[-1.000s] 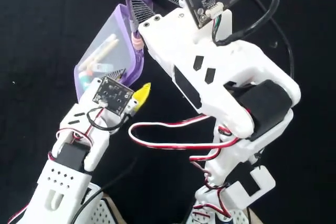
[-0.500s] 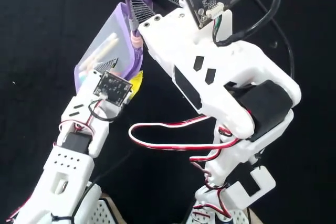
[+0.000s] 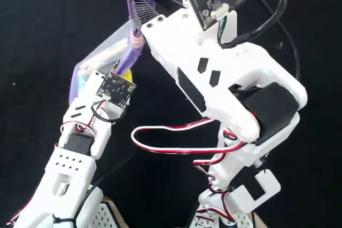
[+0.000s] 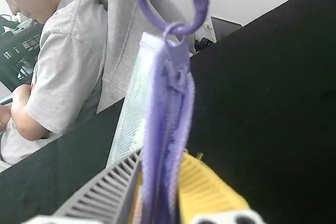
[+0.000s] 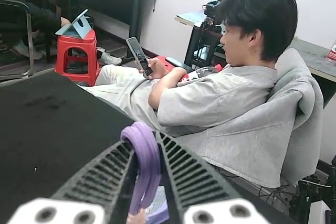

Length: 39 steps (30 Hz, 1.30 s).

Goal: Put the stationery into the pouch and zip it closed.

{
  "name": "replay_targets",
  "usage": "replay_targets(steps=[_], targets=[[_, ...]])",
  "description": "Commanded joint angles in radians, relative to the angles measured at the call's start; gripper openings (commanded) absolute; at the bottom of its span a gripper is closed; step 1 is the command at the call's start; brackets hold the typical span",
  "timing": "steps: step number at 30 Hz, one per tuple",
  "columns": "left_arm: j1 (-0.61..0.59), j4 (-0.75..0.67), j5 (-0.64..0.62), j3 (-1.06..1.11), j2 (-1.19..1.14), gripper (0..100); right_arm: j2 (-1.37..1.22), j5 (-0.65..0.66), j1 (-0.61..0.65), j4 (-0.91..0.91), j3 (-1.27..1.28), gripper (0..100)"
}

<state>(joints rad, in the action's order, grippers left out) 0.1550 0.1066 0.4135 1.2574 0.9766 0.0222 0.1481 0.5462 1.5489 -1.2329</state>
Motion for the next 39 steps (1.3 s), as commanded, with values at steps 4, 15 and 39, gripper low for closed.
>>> replay_targets(steps=[4,15,39], targets=[[-0.061,0.089,0.069,0.022,0.212,3,0.054,-0.005,-0.069,-0.011,-0.004,1.2],[0.071,0.620,0.106,0.036,0.850,3,0.054,-0.002,-0.249,-0.015,-0.002,1.5],[0.093,0.643,0.057,0.036,0.816,3,-0.401,0.075,-0.512,-0.322,-0.012,1.1]])
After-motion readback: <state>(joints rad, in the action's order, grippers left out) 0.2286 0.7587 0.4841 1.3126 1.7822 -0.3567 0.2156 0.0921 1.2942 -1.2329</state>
